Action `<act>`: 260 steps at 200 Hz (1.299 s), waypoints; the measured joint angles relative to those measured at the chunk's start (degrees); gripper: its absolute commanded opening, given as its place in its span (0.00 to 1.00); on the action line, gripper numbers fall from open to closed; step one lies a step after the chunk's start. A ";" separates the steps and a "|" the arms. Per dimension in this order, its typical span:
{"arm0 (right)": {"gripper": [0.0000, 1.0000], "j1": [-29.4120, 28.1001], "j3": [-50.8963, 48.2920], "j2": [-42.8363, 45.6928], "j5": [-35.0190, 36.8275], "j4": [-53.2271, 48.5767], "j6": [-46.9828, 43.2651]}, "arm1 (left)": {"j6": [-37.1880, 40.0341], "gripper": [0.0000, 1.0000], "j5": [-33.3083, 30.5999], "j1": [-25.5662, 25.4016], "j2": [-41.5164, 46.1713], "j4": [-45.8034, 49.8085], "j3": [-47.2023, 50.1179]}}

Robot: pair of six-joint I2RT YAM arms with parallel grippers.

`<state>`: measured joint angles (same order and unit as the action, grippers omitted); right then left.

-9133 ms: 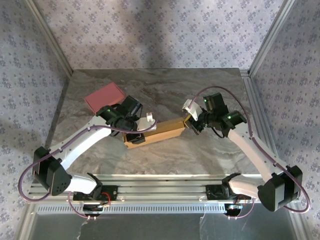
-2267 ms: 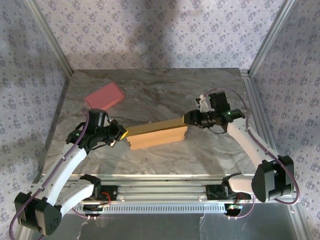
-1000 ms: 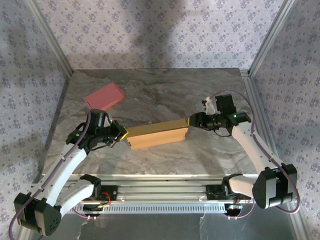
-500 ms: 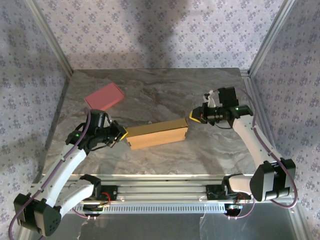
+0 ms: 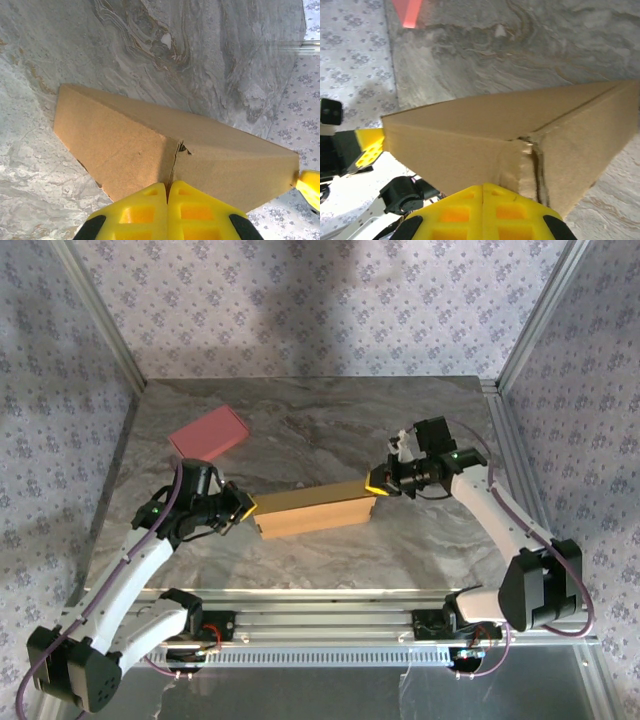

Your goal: Fold the paper box

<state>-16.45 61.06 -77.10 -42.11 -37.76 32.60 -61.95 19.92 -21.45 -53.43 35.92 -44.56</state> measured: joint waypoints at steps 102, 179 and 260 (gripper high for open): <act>0.00 1.11 -1.03 -0.15 -1.42 -0.68 -2.21 | 2.47 0.13 -1.68 -1.46 -0.26 2.16 -1.44; 0.00 1.16 -1.03 -0.15 -1.64 -0.98 -2.23 | 7.10 0.22 -3.02 -1.84 -2.14 6.16 -4.04; 0.00 1.16 -1.03 -0.15 -1.66 -1.07 -2.19 | 5.73 0.00 -2.49 -1.88 4.74 -2.29 3.76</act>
<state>-15.29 60.03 -77.25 -43.77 -38.83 30.41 -56.23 17.43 -23.33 -48.69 33.63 -40.80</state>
